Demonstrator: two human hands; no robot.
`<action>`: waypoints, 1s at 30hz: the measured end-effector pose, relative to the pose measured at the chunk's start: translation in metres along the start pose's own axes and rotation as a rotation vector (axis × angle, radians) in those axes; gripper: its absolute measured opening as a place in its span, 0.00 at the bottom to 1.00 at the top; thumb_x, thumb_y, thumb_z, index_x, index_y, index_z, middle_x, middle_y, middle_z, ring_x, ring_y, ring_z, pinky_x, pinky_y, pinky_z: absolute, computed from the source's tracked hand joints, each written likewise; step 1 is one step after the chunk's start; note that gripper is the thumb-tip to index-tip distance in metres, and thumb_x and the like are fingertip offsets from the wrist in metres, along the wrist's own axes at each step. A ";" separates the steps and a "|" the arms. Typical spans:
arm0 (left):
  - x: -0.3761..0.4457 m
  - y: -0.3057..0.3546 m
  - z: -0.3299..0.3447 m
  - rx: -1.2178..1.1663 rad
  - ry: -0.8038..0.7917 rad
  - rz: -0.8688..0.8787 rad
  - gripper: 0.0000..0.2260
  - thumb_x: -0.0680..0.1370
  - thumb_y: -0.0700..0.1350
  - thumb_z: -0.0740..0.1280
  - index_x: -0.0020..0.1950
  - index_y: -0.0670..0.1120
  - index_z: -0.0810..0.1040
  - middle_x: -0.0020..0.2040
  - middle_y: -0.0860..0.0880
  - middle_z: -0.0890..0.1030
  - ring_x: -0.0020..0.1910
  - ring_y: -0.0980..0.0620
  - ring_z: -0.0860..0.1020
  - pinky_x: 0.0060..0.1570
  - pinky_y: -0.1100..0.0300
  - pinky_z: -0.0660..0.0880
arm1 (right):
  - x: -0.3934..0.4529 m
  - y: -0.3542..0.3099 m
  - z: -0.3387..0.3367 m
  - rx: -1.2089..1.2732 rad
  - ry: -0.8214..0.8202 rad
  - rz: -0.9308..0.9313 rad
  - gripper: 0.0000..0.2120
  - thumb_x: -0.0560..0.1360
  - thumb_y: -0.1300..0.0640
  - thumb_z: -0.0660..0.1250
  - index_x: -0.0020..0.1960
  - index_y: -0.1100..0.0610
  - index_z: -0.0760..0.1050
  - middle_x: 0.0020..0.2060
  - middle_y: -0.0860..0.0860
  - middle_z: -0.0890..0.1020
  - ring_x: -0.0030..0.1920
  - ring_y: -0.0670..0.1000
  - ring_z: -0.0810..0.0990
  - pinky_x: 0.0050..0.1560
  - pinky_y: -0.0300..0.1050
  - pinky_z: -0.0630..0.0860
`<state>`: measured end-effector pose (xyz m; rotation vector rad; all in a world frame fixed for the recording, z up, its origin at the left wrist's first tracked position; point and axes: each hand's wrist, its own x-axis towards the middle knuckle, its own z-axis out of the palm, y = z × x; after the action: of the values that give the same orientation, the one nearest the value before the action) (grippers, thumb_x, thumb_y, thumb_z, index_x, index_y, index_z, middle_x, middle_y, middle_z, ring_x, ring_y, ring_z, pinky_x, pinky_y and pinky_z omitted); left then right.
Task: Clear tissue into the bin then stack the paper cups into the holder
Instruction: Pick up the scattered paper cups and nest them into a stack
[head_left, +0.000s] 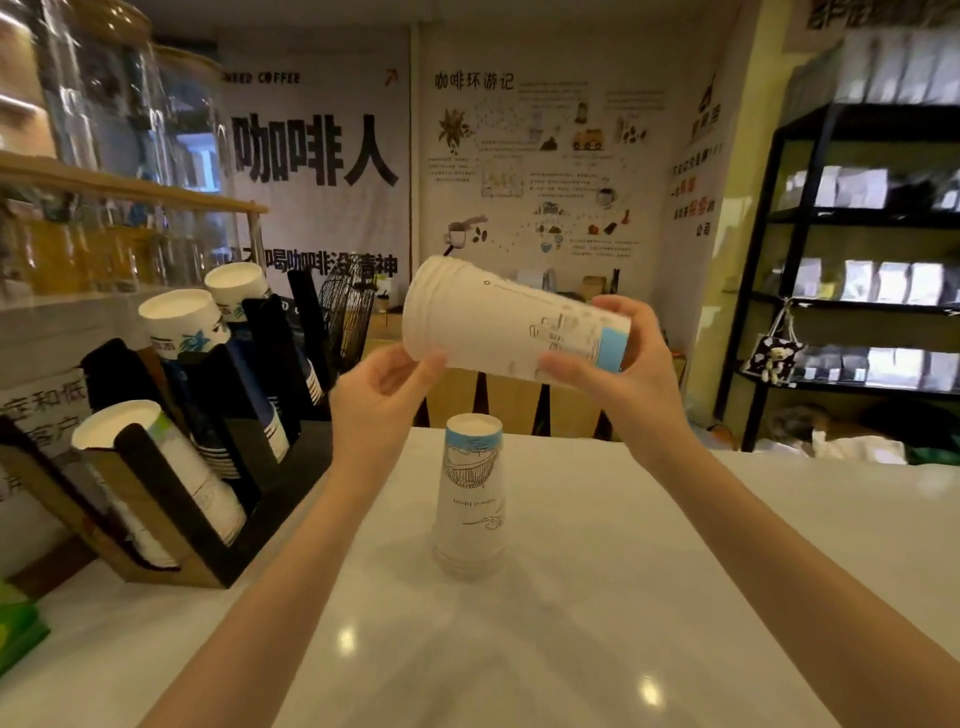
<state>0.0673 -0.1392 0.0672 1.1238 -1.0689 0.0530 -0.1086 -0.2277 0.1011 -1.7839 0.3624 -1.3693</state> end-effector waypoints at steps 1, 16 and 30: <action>-0.004 -0.005 0.005 -0.004 -0.016 -0.060 0.17 0.71 0.50 0.67 0.57 0.45 0.76 0.49 0.50 0.82 0.45 0.64 0.80 0.42 0.72 0.76 | 0.004 0.000 -0.002 0.029 0.021 -0.011 0.31 0.64 0.61 0.75 0.63 0.58 0.64 0.56 0.54 0.77 0.53 0.50 0.81 0.42 0.38 0.81; -0.034 -0.036 0.030 0.253 -0.127 -0.186 0.31 0.67 0.52 0.72 0.66 0.52 0.62 0.67 0.53 0.69 0.63 0.55 0.68 0.56 0.66 0.67 | 0.036 0.018 0.038 -0.228 -0.140 -0.169 0.37 0.66 0.47 0.72 0.70 0.50 0.59 0.54 0.40 0.72 0.58 0.46 0.74 0.58 0.50 0.77; -0.072 -0.083 0.034 0.308 -0.163 -0.488 0.30 0.66 0.52 0.74 0.64 0.50 0.65 0.64 0.52 0.72 0.59 0.54 0.71 0.55 0.61 0.72 | 0.018 0.087 0.048 -0.284 -0.254 0.094 0.35 0.64 0.43 0.73 0.67 0.48 0.62 0.53 0.44 0.75 0.55 0.49 0.77 0.55 0.55 0.78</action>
<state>0.0499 -0.1719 -0.0412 1.6671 -0.9210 -0.2722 -0.0373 -0.2722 0.0448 -2.1169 0.5157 -1.0493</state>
